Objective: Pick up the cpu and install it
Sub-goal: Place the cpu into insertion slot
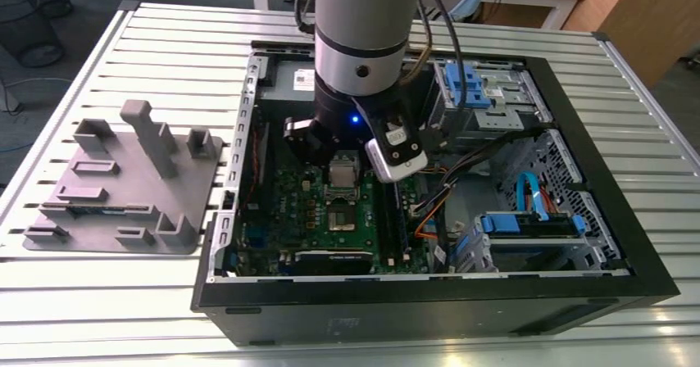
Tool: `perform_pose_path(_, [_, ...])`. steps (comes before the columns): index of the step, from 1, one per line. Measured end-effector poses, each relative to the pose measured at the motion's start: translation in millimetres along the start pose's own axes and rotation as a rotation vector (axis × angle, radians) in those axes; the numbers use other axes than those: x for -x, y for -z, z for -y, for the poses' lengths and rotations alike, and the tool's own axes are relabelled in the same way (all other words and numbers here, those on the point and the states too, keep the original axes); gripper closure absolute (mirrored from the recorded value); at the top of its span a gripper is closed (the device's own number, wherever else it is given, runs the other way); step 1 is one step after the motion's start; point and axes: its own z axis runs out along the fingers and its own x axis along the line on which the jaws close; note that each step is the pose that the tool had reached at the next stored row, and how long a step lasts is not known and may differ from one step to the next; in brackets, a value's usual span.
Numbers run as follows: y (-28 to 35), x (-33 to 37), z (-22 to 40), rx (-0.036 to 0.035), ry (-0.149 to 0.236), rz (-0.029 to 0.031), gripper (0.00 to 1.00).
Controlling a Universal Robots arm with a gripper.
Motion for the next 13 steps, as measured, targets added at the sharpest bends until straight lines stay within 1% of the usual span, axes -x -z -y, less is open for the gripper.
perform_pose_path(5, [-8.7,0.0,1.2,-0.0001,0.000,-0.0001,0.53])
perform_pose_path(13, [-10.1,0.0,1.3,-0.0001,0.000,-0.0001,0.53])
